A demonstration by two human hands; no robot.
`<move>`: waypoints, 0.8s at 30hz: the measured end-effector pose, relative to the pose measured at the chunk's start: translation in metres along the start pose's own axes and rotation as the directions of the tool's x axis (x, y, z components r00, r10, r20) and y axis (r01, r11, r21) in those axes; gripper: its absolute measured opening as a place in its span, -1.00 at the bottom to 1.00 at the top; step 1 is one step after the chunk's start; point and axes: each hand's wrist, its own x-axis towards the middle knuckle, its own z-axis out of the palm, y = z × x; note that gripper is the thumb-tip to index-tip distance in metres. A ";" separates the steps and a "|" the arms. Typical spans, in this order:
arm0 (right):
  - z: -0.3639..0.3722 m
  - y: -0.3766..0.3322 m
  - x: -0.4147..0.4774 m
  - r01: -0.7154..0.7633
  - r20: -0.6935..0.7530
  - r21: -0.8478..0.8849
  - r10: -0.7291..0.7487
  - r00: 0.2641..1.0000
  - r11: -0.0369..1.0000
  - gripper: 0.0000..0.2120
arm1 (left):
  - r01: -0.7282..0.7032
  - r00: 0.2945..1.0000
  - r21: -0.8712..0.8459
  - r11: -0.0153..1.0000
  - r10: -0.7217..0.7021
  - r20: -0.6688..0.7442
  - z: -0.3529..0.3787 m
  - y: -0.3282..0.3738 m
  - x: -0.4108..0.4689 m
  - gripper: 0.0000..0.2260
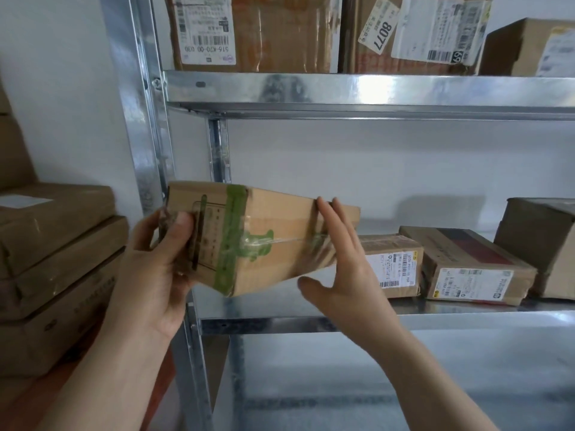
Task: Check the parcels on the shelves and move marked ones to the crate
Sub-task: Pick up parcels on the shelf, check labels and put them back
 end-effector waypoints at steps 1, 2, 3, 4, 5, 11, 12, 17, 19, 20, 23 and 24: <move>0.005 -0.005 -0.001 0.042 0.024 -0.043 -0.041 0.999 0.998 0.07 | -0.019 1.000 0.046 0.999 0.019 -0.013 0.005 0.004 -0.004 -0.54; 0.009 -0.008 -0.002 0.085 0.031 -0.085 -0.083 0.996 0.993 0.11 | -0.032 0.999 0.100 0.994 0.036 -0.035 0.010 0.003 -0.006 -0.50; 0.012 -0.012 -0.002 0.121 0.026 -0.112 -0.119 0.993 0.986 0.13 | -0.041 0.997 0.139 0.989 0.050 -0.061 0.015 0.003 -0.009 -0.48; 0.017 -0.015 -0.002 0.144 0.010 -0.121 -0.143 0.990 0.982 0.14 | -0.051 0.995 0.174 0.983 0.066 -0.079 0.019 0.000 -0.010 -0.46; 0.020 -0.016 -0.003 0.150 -0.005 -0.116 -0.151 0.988 0.982 0.15 | -0.054 0.993 0.198 0.979 0.075 -0.097 0.022 -0.003 -0.012 -0.45; 0.023 -0.012 -0.005 0.110 -0.071 -0.142 -0.120 0.990 0.984 0.17 | -0.070 0.984 0.252 0.965 0.108 -0.141 0.036 -0.021 -0.015 -0.51; 0.023 -0.012 -0.006 0.111 -0.083 -0.166 -0.126 0.989 0.980 0.16 | -0.074 0.984 0.259 0.963 0.113 -0.140 0.038 -0.023 -0.017 -0.55; 0.018 -0.023 -0.008 0.072 -0.093 -0.369 -0.113 0.989 0.927 0.17 | -0.170 0.969 0.384 0.907 0.225 -0.103 0.051 -0.030 -0.026 -0.63; 0.014 -0.026 -0.009 0.006 -0.113 -0.473 -0.068 0.991 0.881 0.15 | -0.211 0.956 0.478 0.852 0.281 -0.080 0.058 -0.035 -0.033 -0.67; 0.012 -0.026 -0.010 -0.018 -0.133 -0.521 -0.060 0.989 0.854 0.14 | -0.228 0.952 0.516 0.826 0.301 -0.061 0.060 -0.037 -0.036 -0.70; 0.007 -0.021 -0.009 -0.066 -0.175 -0.592 -0.049 0.983 0.803 0.10 | -0.275 0.943 0.570 0.774 0.334 0.002 0.067 -0.043 -0.042 -0.73; 0.004 -0.019 -0.009 -0.075 -0.187 -0.592 -0.045 0.981 0.803 0.10 | -0.283 0.943 0.571 0.770 0.331 0.021 0.068 -0.044 -0.043 -0.73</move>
